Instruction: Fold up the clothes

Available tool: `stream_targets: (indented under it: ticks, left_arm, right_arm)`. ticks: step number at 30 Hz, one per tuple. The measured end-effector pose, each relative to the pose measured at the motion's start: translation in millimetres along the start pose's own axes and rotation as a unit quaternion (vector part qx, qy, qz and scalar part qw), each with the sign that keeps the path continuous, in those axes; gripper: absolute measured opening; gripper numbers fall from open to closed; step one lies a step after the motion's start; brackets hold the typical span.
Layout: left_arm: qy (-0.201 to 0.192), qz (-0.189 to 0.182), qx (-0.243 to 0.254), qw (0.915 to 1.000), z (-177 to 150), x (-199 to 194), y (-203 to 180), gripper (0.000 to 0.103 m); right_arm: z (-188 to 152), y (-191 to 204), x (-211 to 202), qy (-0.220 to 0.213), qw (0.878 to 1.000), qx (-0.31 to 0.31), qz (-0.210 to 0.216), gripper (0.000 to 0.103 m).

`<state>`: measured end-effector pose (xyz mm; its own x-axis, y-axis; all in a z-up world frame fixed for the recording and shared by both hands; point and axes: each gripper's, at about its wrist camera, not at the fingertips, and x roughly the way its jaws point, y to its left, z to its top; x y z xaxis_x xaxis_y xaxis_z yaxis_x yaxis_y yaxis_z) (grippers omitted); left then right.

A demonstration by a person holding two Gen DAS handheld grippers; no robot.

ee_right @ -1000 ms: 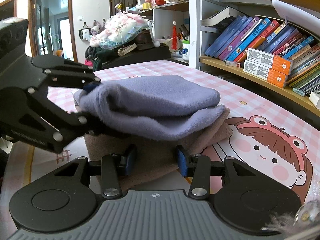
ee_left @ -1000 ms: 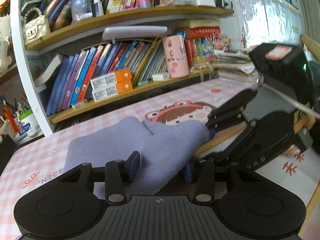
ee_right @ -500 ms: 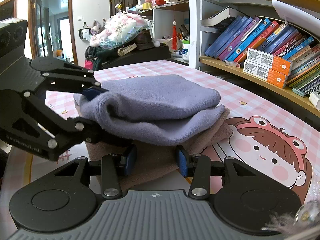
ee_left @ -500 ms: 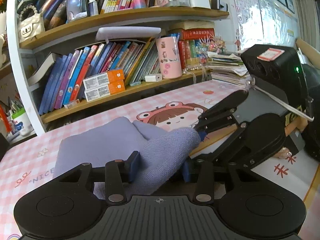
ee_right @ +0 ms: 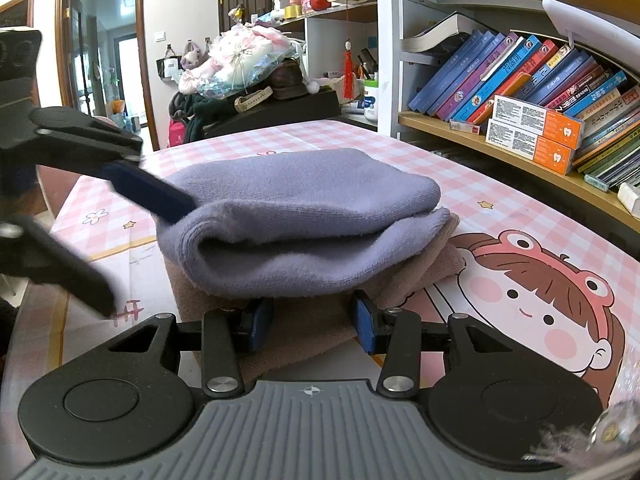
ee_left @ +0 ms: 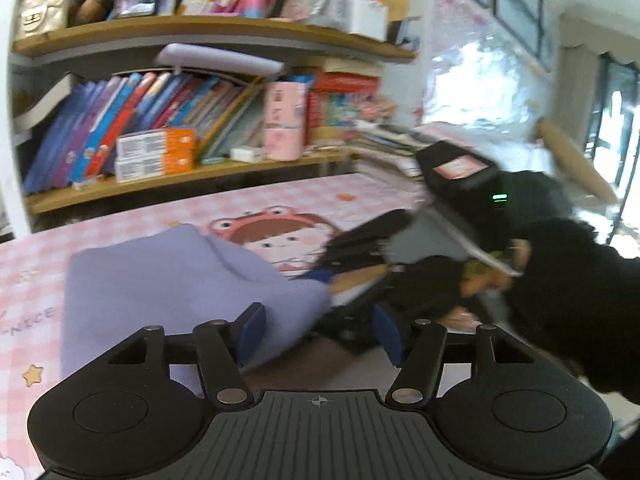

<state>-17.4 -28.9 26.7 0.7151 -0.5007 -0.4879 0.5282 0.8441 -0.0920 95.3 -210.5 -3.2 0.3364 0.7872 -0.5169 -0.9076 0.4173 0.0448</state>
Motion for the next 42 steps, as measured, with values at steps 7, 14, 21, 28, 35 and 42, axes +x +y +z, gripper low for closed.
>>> stream_targets:
  ticks: [7, 14, 21, 28, 35, 42]
  left_arm:
    - [-0.078, 0.04, -0.02, 0.996, 10.6, -47.8, 32.8, 0.061]
    - [-0.067, 0.094, 0.022, 0.9931, 5.6, -32.9, 65.6, 0.061]
    - [-0.025, 0.071, 0.069, 0.9947, -18.5, -3.0, 60.4, 0.061]
    - [-0.024, 0.059, 0.081, 0.9946, -36.9, 3.1, 60.8, 0.061]
    - [-0.067, 0.033, 0.065, 0.9951, -31.3, -27.5, 82.3, 0.062]
    - [-0.049, 0.019, 0.046, 0.9976, -39.5, -12.2, 95.9, 0.06]
  right_arm:
    - [-1.8, -4.3, -8.2, -0.003, 0.999, 0.033, 0.008, 0.063]
    - [-3.6, -7.3, -55.7, -0.032, 0.99, 0.134, 0.012, 0.079]
    - [7.8, -8.6, -101.1, -0.072, 0.959, 0.272, -0.013, 0.087]
    - [32.6, -5.0, -49.1, -0.043, 0.927, 0.373, -0.017, 0.078]
    - [37.7, -5.0, -1.6, 0.006, 0.911, 0.407, -0.064, 0.064]
    - [52.3, -15.7, 24.9, 0.022, 0.911, 0.398, -0.103, 0.037]
